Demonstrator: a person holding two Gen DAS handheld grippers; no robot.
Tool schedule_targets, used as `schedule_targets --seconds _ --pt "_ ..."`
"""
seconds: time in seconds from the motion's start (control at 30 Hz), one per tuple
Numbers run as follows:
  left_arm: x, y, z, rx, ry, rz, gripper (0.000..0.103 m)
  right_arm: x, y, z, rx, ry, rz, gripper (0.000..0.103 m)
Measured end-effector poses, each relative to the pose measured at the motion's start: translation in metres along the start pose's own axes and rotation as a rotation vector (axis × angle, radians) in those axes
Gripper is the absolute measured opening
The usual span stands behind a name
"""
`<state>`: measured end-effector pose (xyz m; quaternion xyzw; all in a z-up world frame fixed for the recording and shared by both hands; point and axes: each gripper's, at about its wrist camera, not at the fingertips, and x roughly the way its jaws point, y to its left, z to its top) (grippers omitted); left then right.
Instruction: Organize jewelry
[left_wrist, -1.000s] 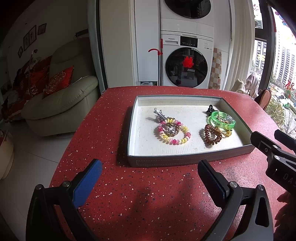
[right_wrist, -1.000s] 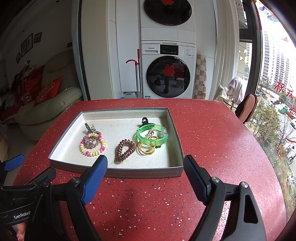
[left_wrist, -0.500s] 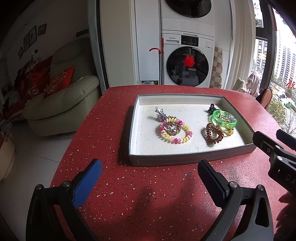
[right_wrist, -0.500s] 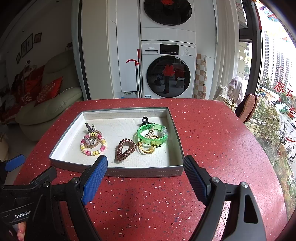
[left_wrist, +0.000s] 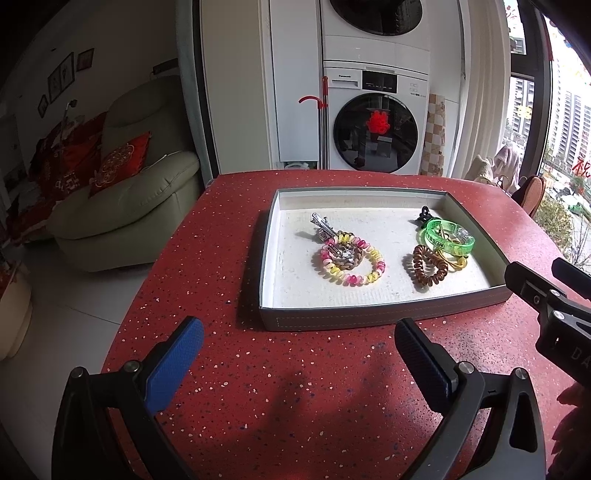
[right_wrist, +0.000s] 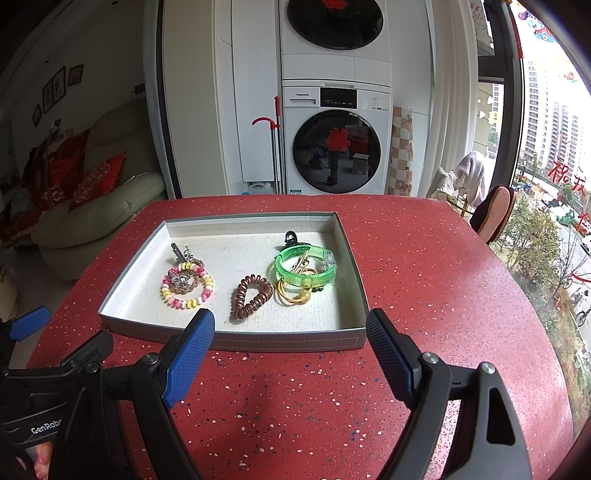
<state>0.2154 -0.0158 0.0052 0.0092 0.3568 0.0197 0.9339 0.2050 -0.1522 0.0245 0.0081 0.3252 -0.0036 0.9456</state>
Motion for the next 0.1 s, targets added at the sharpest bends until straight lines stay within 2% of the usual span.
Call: schedule_targets --seconds 0.1 --pt "0.0004 -0.0003 -0.0004 -0.002 0.005 -0.006 0.103 0.0000 0.0003 0.0000 0.000 0.000 0.001 0.086"
